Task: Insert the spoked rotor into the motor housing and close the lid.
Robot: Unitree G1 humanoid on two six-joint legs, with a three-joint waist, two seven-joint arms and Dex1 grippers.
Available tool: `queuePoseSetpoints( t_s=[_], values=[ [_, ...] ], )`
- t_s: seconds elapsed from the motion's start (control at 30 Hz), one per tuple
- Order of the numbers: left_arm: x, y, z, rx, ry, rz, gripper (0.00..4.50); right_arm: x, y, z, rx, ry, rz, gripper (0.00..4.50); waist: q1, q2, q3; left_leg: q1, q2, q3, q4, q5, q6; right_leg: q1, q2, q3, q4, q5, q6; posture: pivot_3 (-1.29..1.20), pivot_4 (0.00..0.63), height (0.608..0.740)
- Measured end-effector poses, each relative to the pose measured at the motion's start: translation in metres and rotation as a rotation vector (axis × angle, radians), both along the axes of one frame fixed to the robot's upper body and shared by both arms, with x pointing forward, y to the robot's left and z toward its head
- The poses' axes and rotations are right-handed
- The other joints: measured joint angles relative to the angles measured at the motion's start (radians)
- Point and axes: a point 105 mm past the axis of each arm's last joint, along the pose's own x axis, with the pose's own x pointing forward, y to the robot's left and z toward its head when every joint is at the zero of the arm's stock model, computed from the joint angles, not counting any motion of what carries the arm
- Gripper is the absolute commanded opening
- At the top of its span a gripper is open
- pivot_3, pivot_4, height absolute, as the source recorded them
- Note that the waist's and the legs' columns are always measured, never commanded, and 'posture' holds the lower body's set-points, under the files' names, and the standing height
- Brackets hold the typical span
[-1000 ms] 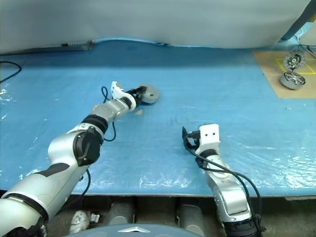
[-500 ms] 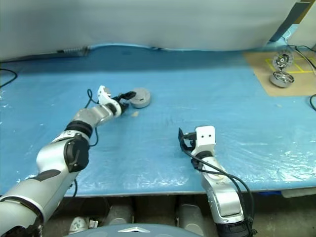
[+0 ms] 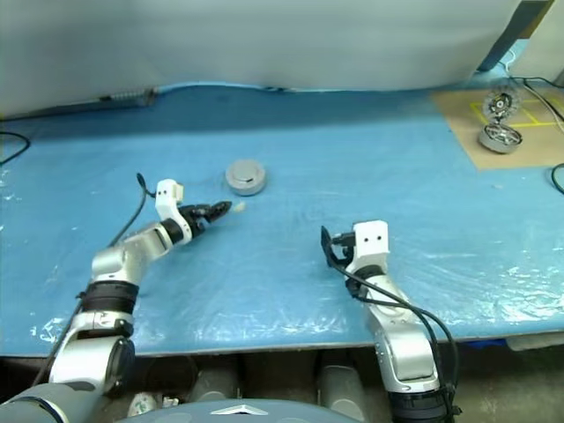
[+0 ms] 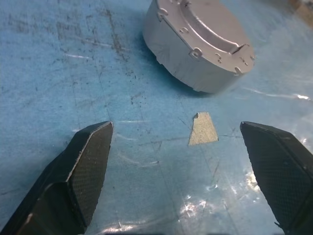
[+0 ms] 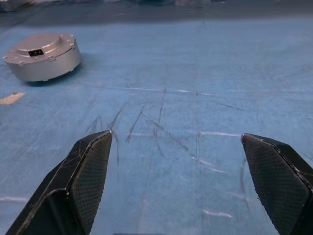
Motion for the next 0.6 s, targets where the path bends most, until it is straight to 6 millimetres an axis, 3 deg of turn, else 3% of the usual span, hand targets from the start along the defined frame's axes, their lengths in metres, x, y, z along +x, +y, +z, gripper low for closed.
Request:
queuePoseSetpoints(
  t_s=[0.37, 0.6],
  values=[
    [-0.002, -0.025, 0.006, 0.25, -0.295, -0.057, 4.46, 0.001, -0.014, 0.009, -0.05, -0.083, -0.058, 4.5, -0.001, -0.004, 0.003, -0.014, 0.0, -0.001, 0.0, 0.0, 0.0, -0.014, 0.001, -0.001, 0.0, 0.006, -0.002, 0.0, 0.15, 0.74],
    [-0.009, -0.028, -0.001, 0.382, -0.35, -0.156, 4.46, 0.0, -0.016, 0.002, -0.094, -0.074, -0.054, 4.5, -0.004, -0.005, 0.003, -0.013, 0.0, 0.0, -0.001, 0.0, 0.0, -0.014, 0.001, 0.0, 0.0, 0.005, -0.003, 0.0, 0.15, 0.74]
  ],
)
